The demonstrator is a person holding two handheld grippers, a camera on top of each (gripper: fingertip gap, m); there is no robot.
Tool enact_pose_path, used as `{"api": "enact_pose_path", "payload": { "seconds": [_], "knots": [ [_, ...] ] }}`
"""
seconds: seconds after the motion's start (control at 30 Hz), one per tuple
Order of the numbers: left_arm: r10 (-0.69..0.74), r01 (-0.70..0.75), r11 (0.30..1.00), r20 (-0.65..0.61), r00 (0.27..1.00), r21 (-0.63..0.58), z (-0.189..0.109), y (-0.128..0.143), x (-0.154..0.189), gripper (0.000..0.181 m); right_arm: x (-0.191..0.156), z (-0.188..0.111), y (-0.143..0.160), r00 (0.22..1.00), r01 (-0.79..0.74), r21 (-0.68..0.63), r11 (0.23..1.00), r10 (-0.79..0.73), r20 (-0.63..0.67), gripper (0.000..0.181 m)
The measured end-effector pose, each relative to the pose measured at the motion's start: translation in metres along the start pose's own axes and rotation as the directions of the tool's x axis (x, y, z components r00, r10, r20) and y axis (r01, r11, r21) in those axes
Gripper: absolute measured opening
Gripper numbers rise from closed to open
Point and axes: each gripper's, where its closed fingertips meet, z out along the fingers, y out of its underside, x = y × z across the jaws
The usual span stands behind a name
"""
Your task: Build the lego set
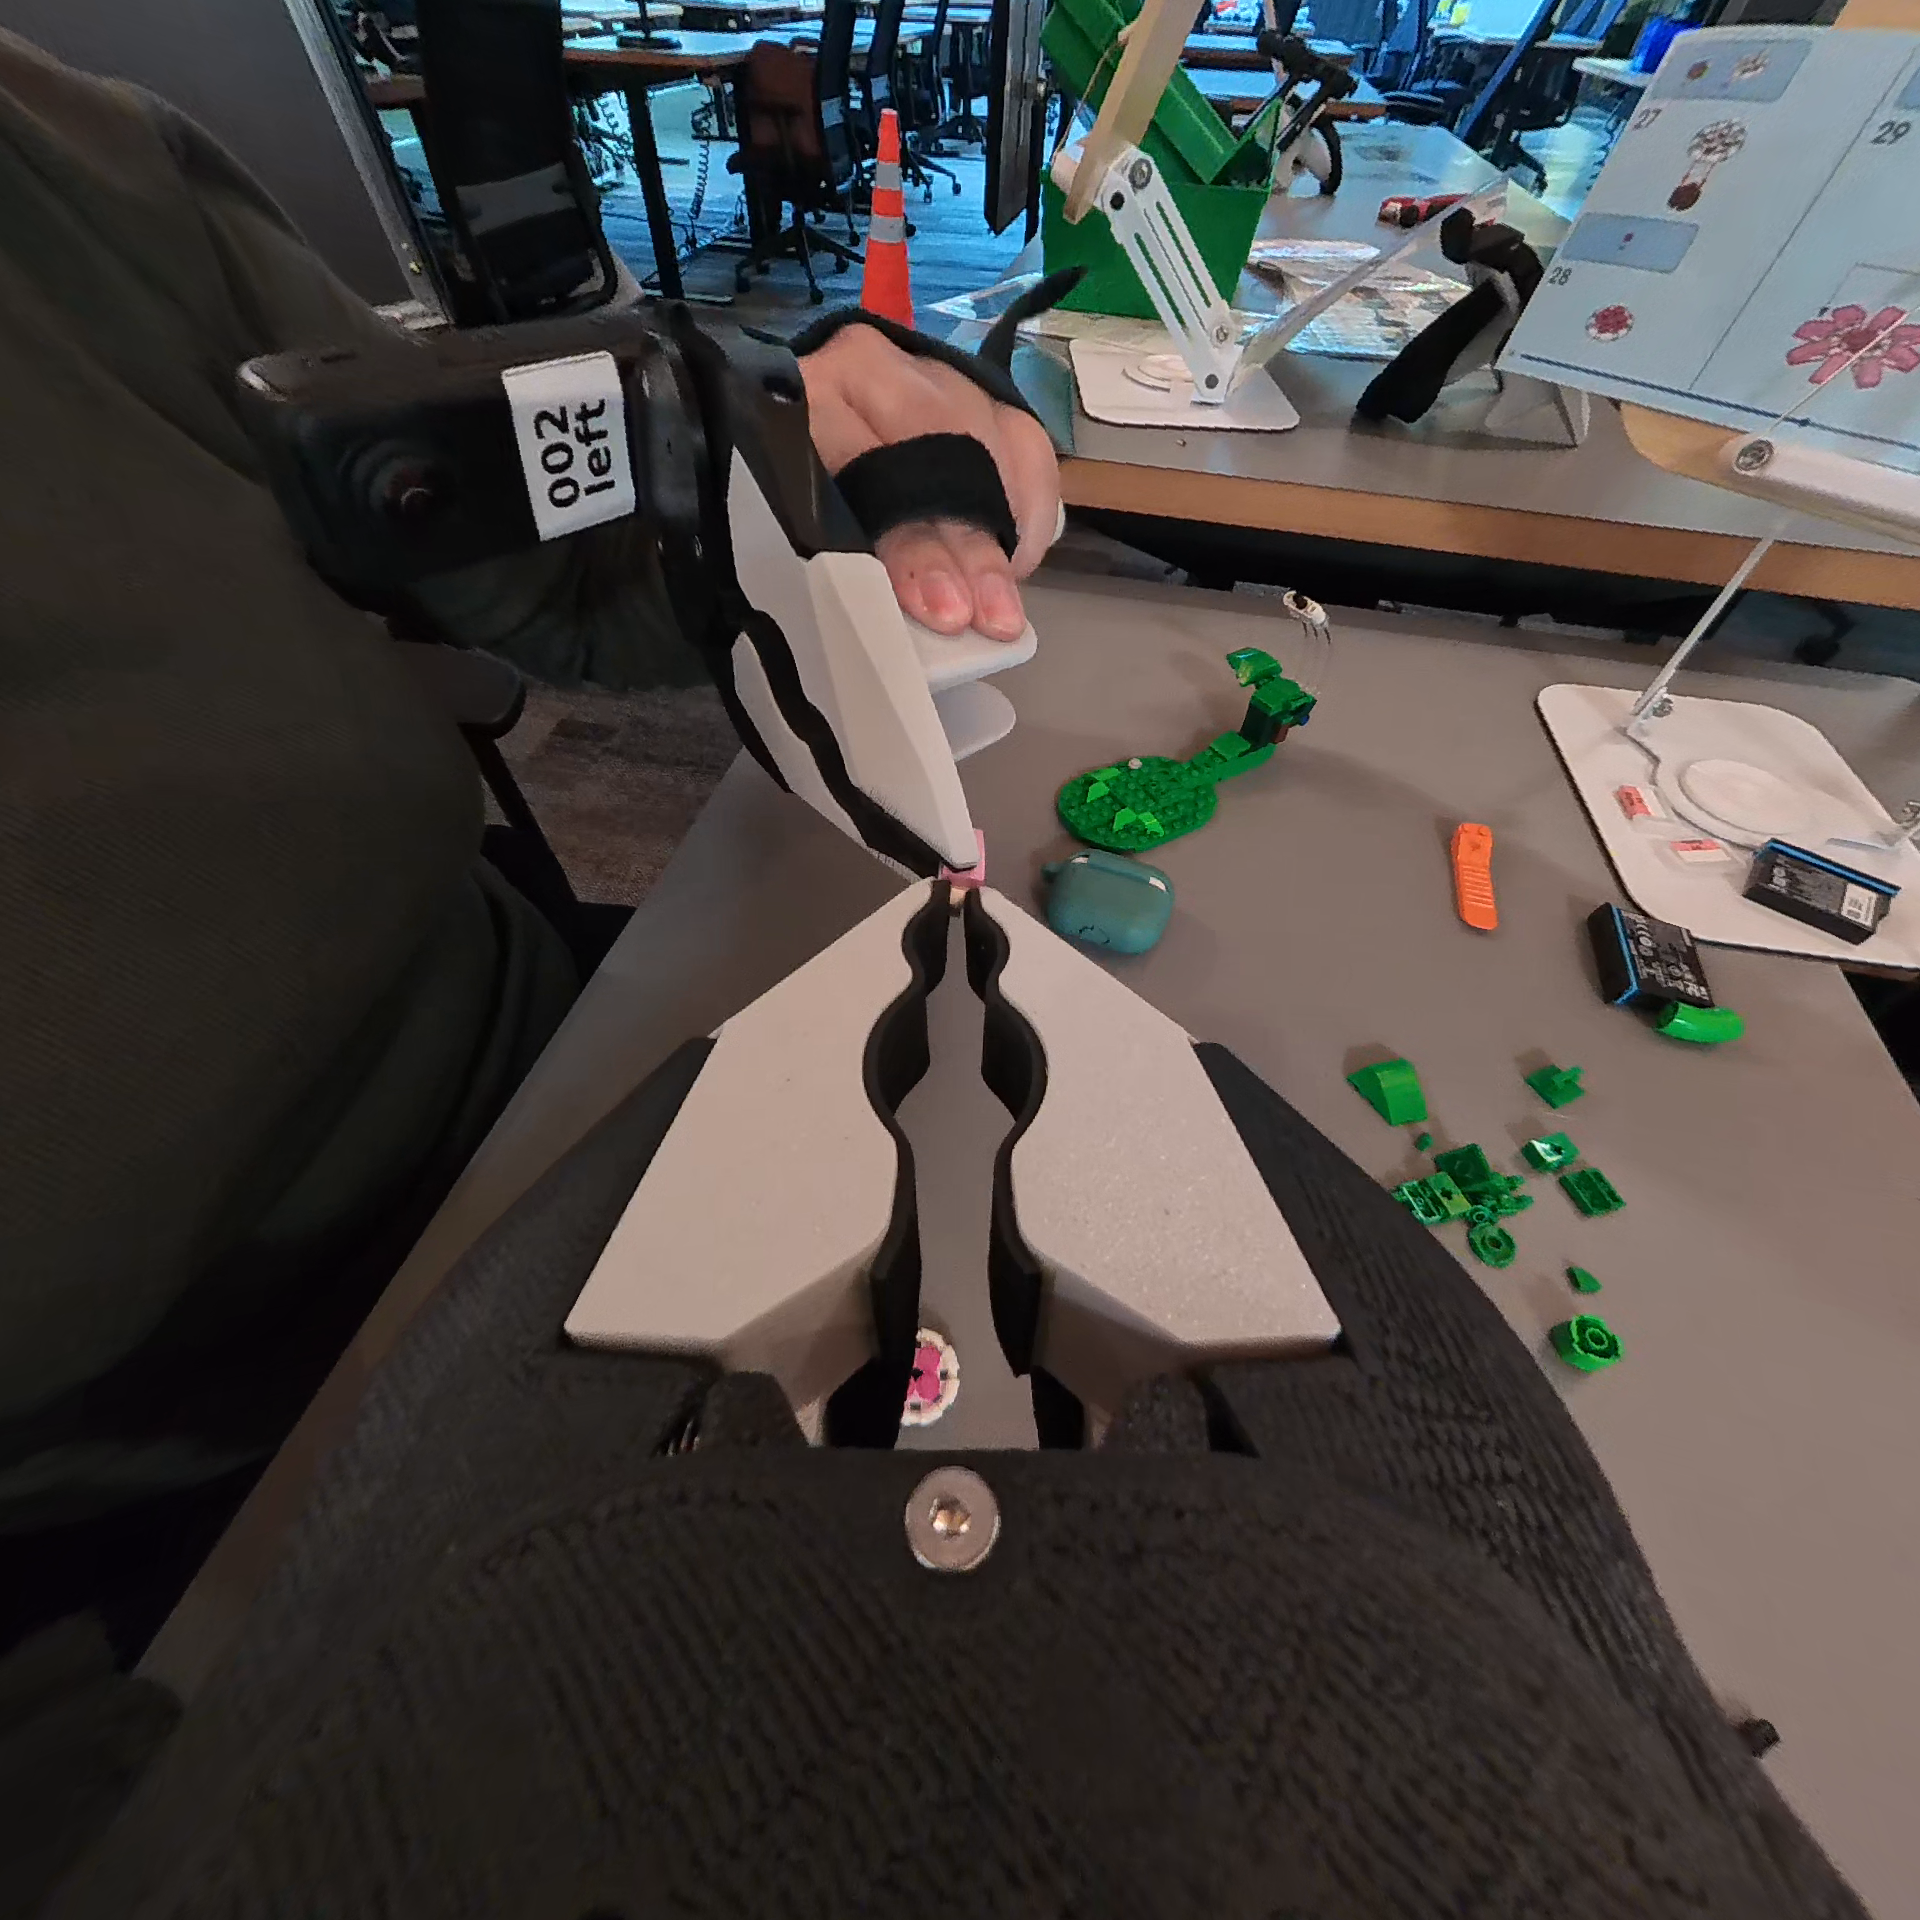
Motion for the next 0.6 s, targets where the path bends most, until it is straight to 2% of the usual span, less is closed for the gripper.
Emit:
{"api": "enact_pose_path", "payload": {
  "seconds": [0.17, 0.27, 0.33, 0.4, 0.47, 0.6],
  "knots": [
    [-0.028, 0.028, 1.0, 0.049, 0.998, 0.006, 0.0, 0.001, -0.001, 0.003, 0.0, 0.0, -0.001, 1.0, -0.015, 0.023, 1.0, 0.014, 0.018, 0.001],
    [-0.148, 0.143, 0.988, 0.095, 0.984, 0.054, -0.002, -0.001, -0.006, 0.004, 0.001, -0.002, -0.005, 1.0, -0.016, 0.053, 0.998, 0.015, 0.021, 0.002],
    [-0.238, 0.236, 0.971, 0.122, 0.964, 0.036, -0.003, 0.007, -0.007, 0.013, 0.01, -0.003, 0.005, 0.999, -0.021, 0.008, 1.0, 0.021, -0.028, 0.001],
    [-0.357, 0.355, 0.934, 0.138, 0.924, 0.043, -0.009, 0.015, -0.006, 0.034, 0.028, -0.003, 0.032, 0.991, -0.044, -0.123, 0.991, 0.027, -0.129, 0.002],
    [-0.499, 0.495, 0.866, 0.189, 0.846, 0.071, -0.017, 0.026, -0.009, 0.042, 0.048, -0.002, 0.069, 0.976, -0.099, -0.279, 0.955, 0.039, -0.215, 0.002],
    [-0.691, 0.674, 0.716, 0.317, 0.649, 0.182, -0.03, 0.05, -0.01, 0.041, 0.06, 0.014, 0.135, 0.973, -0.191, -0.494, 0.848, 0.098, -0.209, 0.002]
  ]
}}
